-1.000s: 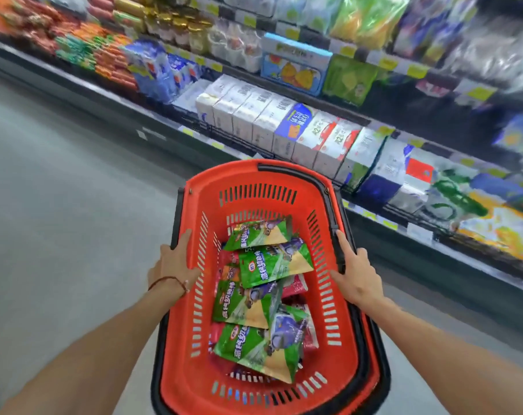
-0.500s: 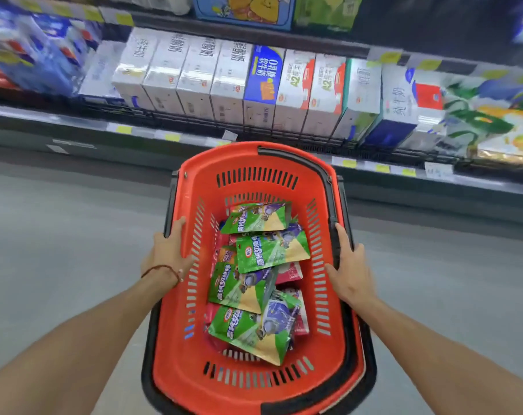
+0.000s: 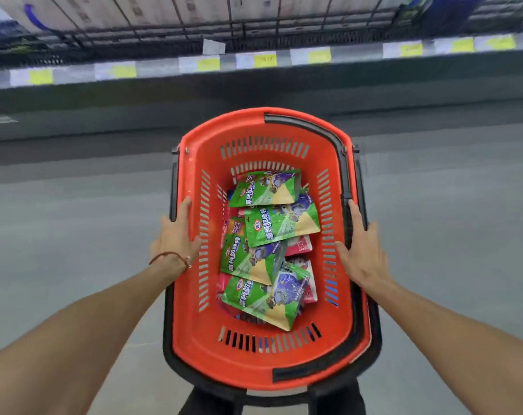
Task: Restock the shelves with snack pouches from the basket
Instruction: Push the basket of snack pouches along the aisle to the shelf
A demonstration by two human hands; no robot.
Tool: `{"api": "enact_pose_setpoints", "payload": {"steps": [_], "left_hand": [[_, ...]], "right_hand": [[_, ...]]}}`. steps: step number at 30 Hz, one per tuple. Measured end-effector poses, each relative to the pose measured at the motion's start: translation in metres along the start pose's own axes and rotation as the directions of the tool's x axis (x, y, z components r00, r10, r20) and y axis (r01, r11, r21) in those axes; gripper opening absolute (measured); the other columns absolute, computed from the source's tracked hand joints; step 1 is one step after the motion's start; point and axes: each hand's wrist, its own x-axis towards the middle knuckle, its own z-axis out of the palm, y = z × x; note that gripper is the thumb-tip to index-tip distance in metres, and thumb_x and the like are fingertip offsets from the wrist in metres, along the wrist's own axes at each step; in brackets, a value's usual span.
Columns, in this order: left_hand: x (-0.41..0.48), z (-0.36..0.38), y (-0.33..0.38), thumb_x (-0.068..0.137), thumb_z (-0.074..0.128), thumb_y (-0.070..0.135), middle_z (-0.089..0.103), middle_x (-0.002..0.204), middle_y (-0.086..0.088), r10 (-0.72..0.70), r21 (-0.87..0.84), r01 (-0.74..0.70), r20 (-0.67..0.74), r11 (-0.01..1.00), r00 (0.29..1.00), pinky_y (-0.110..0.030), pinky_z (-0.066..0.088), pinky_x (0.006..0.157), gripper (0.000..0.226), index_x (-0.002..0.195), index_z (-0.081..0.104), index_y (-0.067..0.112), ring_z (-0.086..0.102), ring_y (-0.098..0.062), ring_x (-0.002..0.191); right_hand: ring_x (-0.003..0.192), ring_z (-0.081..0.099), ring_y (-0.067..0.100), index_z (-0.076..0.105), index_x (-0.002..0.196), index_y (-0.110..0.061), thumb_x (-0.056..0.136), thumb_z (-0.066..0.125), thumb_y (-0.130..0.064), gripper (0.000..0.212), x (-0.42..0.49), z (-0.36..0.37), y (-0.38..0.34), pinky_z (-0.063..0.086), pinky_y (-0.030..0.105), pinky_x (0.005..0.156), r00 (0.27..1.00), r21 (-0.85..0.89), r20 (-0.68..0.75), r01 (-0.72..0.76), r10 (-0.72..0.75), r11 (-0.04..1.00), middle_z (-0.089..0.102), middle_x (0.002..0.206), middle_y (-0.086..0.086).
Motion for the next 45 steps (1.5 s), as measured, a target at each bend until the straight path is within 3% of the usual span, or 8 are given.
{"api": "enact_pose_setpoints", "payload": {"steps": [4, 12, 17, 22, 28, 33, 38, 45], "left_hand": [[0.016, 0.029, -0.021, 0.084, 0.068, 0.031, 0.039, 0.104, -0.011, -0.009, -0.003, 0.009, -0.055, 1.0, 0.998, -0.044, 0.055, 0.066, 0.088, 0.144, 0.007, 0.05, 0.057, -0.033, 0.066], [0.033, 0.022, -0.02, 0.087, 0.065, 0.029, 0.038, 0.112, -0.015, -0.007, -0.013, 0.006, -0.1, 1.0, 0.995, -0.04, 0.05, 0.065, 0.088, 0.147, 0.003, 0.05, 0.053, -0.031, 0.065], [0.013, 0.006, -0.014, 0.085, 0.067, 0.027, 0.022, 0.144, -0.021, -0.028, -0.037, 0.029, 0.03, 0.999, 0.999, -0.047, 0.053, 0.089, 0.087, 0.152, 0.013, 0.037, 0.058, -0.043, 0.101], [-0.064, -0.018, 0.01, 0.085, 0.065, 0.023, 0.029, 0.145, -0.022, -0.041, -0.123, 0.034, -0.056, 0.992, 0.998, -0.045, 0.045, 0.101, 0.071, 0.149, 0.033, 0.02, 0.047, -0.042, 0.123], [-0.184, -0.042, 0.073, 0.087, 0.062, 0.02, 0.038, 0.137, -0.015, -0.176, -0.338, 0.123, -0.132, 0.933, 0.975, -0.043, 0.046, 0.098, 0.063, 0.145, 0.039, 0.021, 0.052, -0.036, 0.116], [-0.271, -0.065, 0.128, 0.086, 0.06, 0.016, 0.044, 0.131, -0.012, -0.275, -0.532, 0.143, -0.178, 0.835, 0.945, -0.035, 0.044, 0.101, 0.063, 0.145, 0.041, 0.02, 0.059, -0.028, 0.106], [-0.328, -0.085, 0.153, 0.086, 0.062, 0.019, 0.049, 0.131, -0.011, -0.318, -0.65, 0.115, -0.204, 0.751, 0.926, -0.044, 0.047, 0.101, 0.062, 0.144, 0.042, 0.023, 0.061, -0.028, 0.108], [-0.374, -0.09, 0.177, 0.091, 0.062, 0.017, 0.051, 0.132, -0.006, -0.398, -0.787, 0.083, -0.214, 0.611, 0.892, -0.029, 0.052, 0.082, 0.052, 0.14, 0.046, 0.019, 0.062, -0.017, 0.093]], "right_hand": [[0.068, 0.057, 0.034, 0.002, 0.157, -0.05, 0.094, 0.064, -0.034, 0.09, 0.015, 0.032, 0.001, 0.051, 0.044, 0.065, 0.998, -0.04, -0.058, 0.006, -0.008, 0.999, 0.043, 0.118, 0.012], [0.068, 0.056, 0.031, 0.002, 0.158, -0.047, 0.096, 0.064, -0.029, 0.09, 0.042, 0.024, -0.022, 0.05, 0.042, 0.066, 0.996, -0.051, -0.078, 0.029, -0.033, 0.998, 0.04, 0.115, 0.01], [0.097, 0.061, 0.037, -0.002, 0.161, -0.04, 0.097, 0.059, -0.02, 0.09, 0.034, 0.004, -0.031, 0.052, 0.045, 0.08, 0.998, -0.122, 0.065, 0.002, 0.006, 0.993, 0.037, 0.133, 0.015], [0.127, 0.05, 0.033, 0.035, 0.15, -0.025, 0.098, 0.057, -0.021, 0.056, -0.005, -0.04, -0.036, 0.053, 0.047, 0.096, 0.988, -0.043, 0.139, 0.071, -0.065, 0.997, 0.033, 0.148, 0.013], [0.125, 0.049, 0.027, 0.049, 0.139, -0.019, 0.093, 0.055, -0.012, 0.047, -0.061, -0.116, -0.042, 0.051, 0.042, 0.096, 0.926, 0.052, 0.147, 0.343, -0.347, 0.938, 0.045, 0.135, 0.007], [0.115, 0.056, 0.027, 0.055, 0.136, -0.019, 0.095, 0.054, -0.016, 0.041, -0.105, -0.188, -0.04, 0.044, 0.035, 0.089, 0.872, 0.085, 0.176, 0.448, -0.456, 0.89, 0.055, 0.126, 0.006], [0.106, 0.059, 0.021, 0.056, 0.136, -0.02, 0.096, 0.056, -0.019, 0.04, -0.133, -0.23, -0.035, 0.046, 0.033, 0.085, 0.8, 0.096, 0.185, 0.563, -0.57, 0.821, 0.057, 0.124, 0.002], [0.104, 0.058, 0.012, 0.065, 0.129, -0.017, 0.097, 0.058, -0.015, 0.033, -0.151, -0.273, -0.023, 0.048, 0.029, 0.092, 0.701, 0.17, 0.194, 0.664, -0.686, 0.728, 0.063, 0.123, -0.003]]}}
